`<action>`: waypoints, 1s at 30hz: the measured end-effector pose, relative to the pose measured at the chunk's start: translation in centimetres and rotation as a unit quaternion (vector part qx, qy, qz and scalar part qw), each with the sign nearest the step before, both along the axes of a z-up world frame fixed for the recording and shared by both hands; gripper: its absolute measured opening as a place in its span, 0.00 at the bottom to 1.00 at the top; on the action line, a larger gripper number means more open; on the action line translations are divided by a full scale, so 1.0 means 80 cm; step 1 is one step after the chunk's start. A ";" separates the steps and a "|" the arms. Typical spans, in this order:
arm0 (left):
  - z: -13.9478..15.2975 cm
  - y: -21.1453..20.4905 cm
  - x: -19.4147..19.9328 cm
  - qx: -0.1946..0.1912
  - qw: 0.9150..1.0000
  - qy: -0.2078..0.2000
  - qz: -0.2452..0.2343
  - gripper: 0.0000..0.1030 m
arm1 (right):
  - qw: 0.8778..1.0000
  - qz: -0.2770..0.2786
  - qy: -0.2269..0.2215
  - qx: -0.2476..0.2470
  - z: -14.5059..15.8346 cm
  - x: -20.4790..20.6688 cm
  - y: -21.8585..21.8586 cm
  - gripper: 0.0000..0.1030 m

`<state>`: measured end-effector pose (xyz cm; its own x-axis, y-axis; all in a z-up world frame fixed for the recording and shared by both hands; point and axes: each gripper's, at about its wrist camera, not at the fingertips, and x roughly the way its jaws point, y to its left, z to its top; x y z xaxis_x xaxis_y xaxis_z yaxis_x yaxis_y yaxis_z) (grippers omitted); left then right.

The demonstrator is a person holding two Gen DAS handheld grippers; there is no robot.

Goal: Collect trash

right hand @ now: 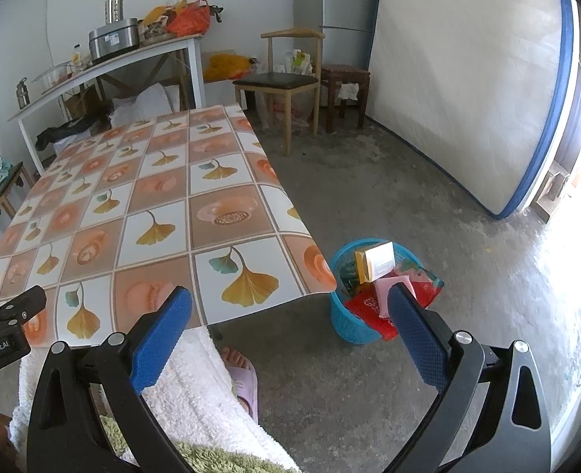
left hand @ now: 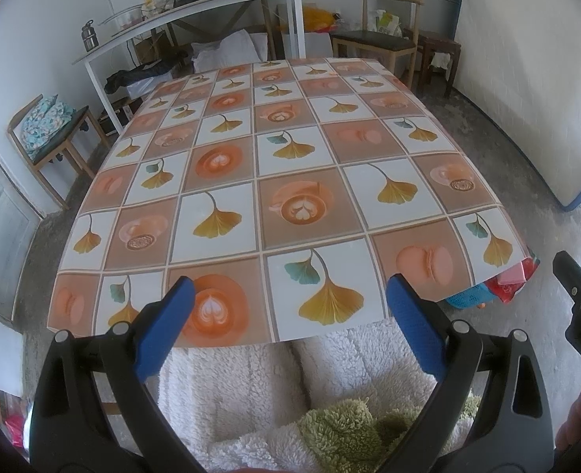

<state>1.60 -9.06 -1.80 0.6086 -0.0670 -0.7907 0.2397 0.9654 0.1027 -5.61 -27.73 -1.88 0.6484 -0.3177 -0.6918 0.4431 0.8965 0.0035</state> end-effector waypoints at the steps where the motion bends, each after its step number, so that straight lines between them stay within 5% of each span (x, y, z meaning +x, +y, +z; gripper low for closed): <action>1: 0.000 0.000 0.000 0.001 1.000 0.000 0.000 0.91 | 1.000 0.001 0.000 0.000 0.000 0.001 0.000 0.94; 30: -0.001 0.001 -0.001 0.000 1.000 0.000 0.001 0.91 | 1.000 0.001 -0.001 0.000 0.001 0.002 0.000 0.94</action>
